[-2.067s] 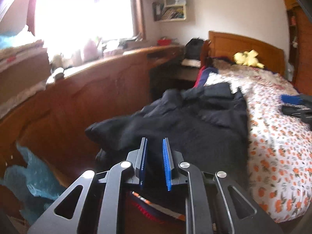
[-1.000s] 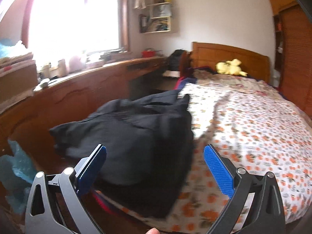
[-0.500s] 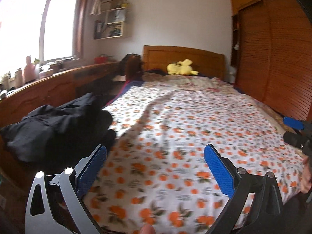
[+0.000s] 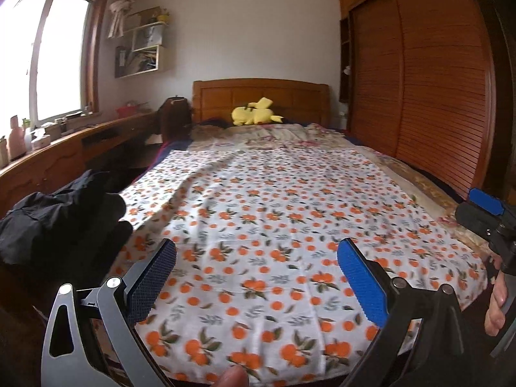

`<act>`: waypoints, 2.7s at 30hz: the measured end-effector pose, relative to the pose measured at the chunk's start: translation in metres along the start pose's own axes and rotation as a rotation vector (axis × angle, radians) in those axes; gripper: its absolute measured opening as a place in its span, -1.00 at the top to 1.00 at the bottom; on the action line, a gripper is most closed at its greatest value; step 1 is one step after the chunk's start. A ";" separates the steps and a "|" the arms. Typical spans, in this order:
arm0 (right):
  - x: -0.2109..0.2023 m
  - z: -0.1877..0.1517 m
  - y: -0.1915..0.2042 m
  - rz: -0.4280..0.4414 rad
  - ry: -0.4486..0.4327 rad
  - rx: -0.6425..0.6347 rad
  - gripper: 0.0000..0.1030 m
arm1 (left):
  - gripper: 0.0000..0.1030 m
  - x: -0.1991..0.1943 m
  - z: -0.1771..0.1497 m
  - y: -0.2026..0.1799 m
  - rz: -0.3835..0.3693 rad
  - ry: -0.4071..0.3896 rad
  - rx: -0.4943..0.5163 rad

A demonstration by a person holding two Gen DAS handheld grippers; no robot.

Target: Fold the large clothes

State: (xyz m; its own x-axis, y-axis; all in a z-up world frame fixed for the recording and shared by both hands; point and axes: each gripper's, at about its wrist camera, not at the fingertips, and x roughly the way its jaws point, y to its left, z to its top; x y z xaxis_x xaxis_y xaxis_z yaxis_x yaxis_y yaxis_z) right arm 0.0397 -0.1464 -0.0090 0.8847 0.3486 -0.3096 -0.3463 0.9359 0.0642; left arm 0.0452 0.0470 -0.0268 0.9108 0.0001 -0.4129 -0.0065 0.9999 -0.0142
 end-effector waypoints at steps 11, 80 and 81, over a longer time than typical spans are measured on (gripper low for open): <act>-0.029 -0.018 -0.020 -0.079 -0.014 0.060 -0.85 | -0.95 -0.031 -0.012 -0.026 -0.041 0.006 0.004; -0.034 -0.019 -0.015 -0.065 -0.020 0.065 -0.85 | -0.95 -0.047 -0.008 -0.017 -0.035 -0.029 0.008; -0.034 -0.019 -0.015 -0.065 -0.021 0.065 -0.85 | -0.95 -0.046 -0.008 -0.017 -0.035 -0.029 0.007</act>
State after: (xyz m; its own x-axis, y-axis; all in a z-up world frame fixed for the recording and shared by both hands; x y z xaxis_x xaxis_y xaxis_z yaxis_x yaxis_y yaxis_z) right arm 0.0088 -0.1734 -0.0175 0.9112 0.2870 -0.2956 -0.2673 0.9578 0.1060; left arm -0.0004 0.0304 -0.0149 0.9220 -0.0343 -0.3857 0.0281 0.9994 -0.0219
